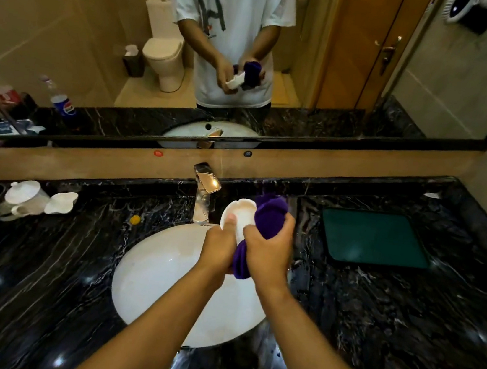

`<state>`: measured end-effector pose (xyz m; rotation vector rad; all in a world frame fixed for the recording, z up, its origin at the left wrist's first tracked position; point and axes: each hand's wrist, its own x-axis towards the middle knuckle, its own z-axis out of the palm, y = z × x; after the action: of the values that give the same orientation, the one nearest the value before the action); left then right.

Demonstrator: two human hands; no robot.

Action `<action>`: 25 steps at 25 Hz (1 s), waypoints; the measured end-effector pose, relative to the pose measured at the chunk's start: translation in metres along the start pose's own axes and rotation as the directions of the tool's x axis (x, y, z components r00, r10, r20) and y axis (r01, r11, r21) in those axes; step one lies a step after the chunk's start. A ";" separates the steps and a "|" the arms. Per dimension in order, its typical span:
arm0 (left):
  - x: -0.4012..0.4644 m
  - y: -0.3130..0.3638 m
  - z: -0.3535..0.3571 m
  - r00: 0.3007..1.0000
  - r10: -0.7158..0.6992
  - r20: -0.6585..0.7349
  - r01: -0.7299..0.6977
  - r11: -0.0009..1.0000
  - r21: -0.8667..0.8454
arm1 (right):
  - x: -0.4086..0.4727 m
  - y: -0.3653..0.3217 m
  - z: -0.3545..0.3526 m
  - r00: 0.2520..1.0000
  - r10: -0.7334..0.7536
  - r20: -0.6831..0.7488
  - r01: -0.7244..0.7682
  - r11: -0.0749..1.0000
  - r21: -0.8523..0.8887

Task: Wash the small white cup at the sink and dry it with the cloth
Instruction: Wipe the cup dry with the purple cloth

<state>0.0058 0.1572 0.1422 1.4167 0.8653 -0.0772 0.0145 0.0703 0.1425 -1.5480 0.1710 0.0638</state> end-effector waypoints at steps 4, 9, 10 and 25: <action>-0.004 -0.028 -0.027 0.701 0.709 0.079 -0.576 0.497 0.649 | 0.016 0.005 -0.019 0.994 0.111 0.014 -0.108 0.988 -0.108; -0.007 -0.043 -0.050 0.321 0.719 0.616 -0.839 -0.086 0.538 | 0.032 0.001 -0.031 0.944 0.287 0.161 -0.279 0.958 -0.070; -0.007 -0.040 -0.051 0.301 0.710 0.637 -0.830 -0.133 0.541 | 0.034 -0.001 -0.034 0.926 0.320 0.200 -0.310 0.947 -0.083; -0.025 -0.020 -0.011 0.932 0.353 0.086 -0.329 0.921 -0.208 | 0.015 -0.003 -0.020 0.974 -0.017 0.224 0.025 0.999 -0.033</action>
<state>-0.0273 0.1516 0.1406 1.3477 0.5000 0.1802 0.0288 0.0497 0.1426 -1.5653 -0.0253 0.2244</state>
